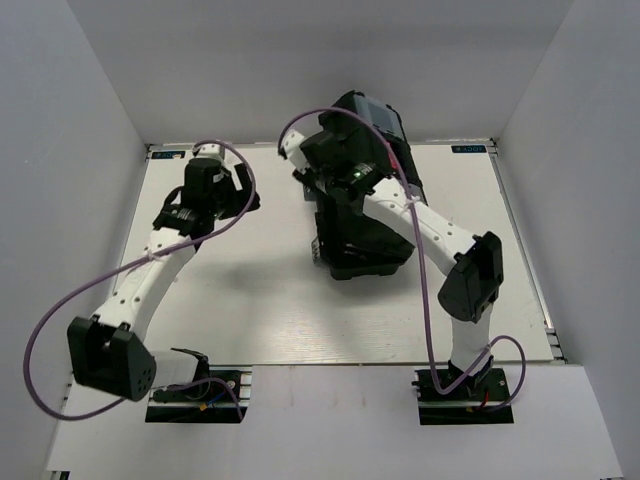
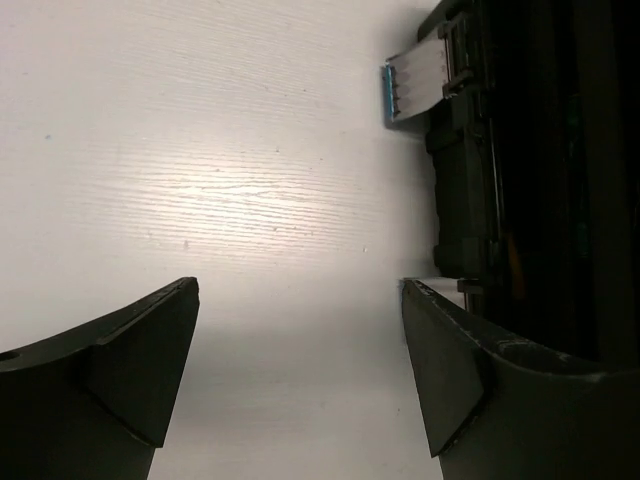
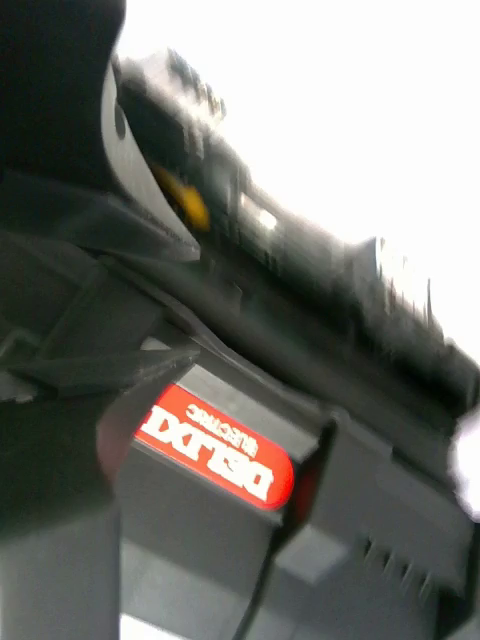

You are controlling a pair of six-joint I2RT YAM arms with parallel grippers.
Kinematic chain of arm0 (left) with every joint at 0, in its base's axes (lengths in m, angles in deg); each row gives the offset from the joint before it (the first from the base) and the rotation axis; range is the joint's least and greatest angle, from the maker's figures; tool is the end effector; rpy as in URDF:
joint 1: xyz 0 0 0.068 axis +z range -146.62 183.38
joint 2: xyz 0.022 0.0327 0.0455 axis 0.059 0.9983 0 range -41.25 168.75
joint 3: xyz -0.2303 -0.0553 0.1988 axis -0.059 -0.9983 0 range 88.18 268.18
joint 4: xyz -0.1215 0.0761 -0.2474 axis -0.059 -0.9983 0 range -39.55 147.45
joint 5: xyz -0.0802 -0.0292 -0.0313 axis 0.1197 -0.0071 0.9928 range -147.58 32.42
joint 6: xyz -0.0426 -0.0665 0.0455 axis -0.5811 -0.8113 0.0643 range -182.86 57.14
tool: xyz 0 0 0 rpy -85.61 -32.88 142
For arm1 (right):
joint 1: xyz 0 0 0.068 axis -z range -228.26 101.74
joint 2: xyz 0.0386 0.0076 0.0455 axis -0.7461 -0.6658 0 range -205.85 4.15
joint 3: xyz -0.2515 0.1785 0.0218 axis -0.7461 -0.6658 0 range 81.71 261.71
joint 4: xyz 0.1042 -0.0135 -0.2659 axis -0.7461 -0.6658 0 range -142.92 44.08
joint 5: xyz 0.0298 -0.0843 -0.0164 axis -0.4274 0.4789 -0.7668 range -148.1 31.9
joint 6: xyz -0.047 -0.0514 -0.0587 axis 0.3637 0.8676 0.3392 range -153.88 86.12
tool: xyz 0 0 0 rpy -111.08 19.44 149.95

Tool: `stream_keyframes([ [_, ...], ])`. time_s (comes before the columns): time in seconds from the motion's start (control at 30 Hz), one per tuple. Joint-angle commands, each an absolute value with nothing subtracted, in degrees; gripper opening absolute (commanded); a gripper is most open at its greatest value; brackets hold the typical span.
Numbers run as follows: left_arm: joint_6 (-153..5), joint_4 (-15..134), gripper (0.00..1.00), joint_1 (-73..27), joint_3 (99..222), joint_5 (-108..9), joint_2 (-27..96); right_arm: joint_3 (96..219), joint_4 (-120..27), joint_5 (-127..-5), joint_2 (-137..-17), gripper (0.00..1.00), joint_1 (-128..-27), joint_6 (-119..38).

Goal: Sort the tools into containers

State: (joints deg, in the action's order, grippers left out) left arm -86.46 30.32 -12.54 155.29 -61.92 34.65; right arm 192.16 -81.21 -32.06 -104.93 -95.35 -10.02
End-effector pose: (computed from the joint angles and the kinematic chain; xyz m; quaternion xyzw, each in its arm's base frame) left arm 0.3377 -0.0898 0.3325 -0.0767 0.8869 -0.1218 0.4389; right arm 0.3737 0.3493 0.3828 -0.4128 0.7617 -0.1025 0.4887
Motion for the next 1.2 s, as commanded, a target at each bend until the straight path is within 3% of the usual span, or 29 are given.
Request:
stream_keyframes([
  [0.0, -87.2, 29.1, 0.92, -11.9, 152.4, -65.4, 29.2, 194.0, -94.3, -40.9, -106.8, 0.49, -97.0, -13.4],
  [0.13, -87.2, 29.7, 0.92, -11.3, 150.1, -63.6, 28.2, 196.0, -97.3, -48.7, -105.0, 0.58, -98.0, -15.0],
  [0.27, -87.2, 31.5, 0.92, -10.8, 148.2, -58.9, 28.9, 196.8, -97.6, -51.6, -102.0, 0.58, -98.8, -16.9],
  [0.3, -87.2, 32.3, 0.92, -10.8, 148.2, -56.8, 29.6, 196.8, -97.2, -48.1, -101.4, 0.56, -98.6, -17.4],
  [0.33, -86.7, 33.1, 0.92, -10.8, 148.2, -55.9, 29.6, 196.7, -95.4, -46.0, -99.9, 0.45, -98.4, -17.6],
  [0.37, -86.7, 33.1, 0.92, -10.8, 148.2, -54.6, 30.5, 195.7, -94.4, -43.5, -99.3, 0.33, -98.3, -17.8],
  [0.43, -86.2, 33.6, 0.91, -10.8, 148.2, -53.4, 31.3, 193.7, -92.5, -34.1, -97.5, 0.0, -97.0, -17.6],
  [0.57, -84.8, 35.7, 0.8, -10.8, 148.2, -49.3, 33.3, 188.2, -85.8, -29.7, -90.8, 0.0, -92.2, -16.4],
  [0.7, -83.3, 36.4, 0.6, -10.8, 148.9, -45.3, 35.4, 180.2, -80.2, -24.8, -87.4, 0.0, -85.8, -12.8],
  [0.8, -81.7, 35.3, 0.56, -10.8, 149.4, -44.5, 36.4, 174.4, -80.5, -21.5, -85.8, 0.0, -79.8, -11.3],
  [0.87, -81.1, 35.3, 0.61, -10.8, 149.4, -45.0, 35.9, 169.4, -83.4, -25.6, -84.0, 0.0, -77.5, -13.5],
  [0.9, -81.1, 35.3, 0.73, -10.8, 148.9, -45.0, 35.9, 167.6, -83.6, -29.0, -82.7, 0.0, -75.5, -13.8],
  [1.0, -80.5, 36.7, 0.89, -10.8, 147.6, -44.2, 34.8, 158.6, -82.0, -34.1, -79.0, 0.0, -73.8, -14.3],
  [1.17, -80.0, 37.2, 0.91, -10.8, 145.7, -43.6, 34.2, 156.7, -84.9, -42.4, -78.4, 0.0, -71.4, -17.1],
])
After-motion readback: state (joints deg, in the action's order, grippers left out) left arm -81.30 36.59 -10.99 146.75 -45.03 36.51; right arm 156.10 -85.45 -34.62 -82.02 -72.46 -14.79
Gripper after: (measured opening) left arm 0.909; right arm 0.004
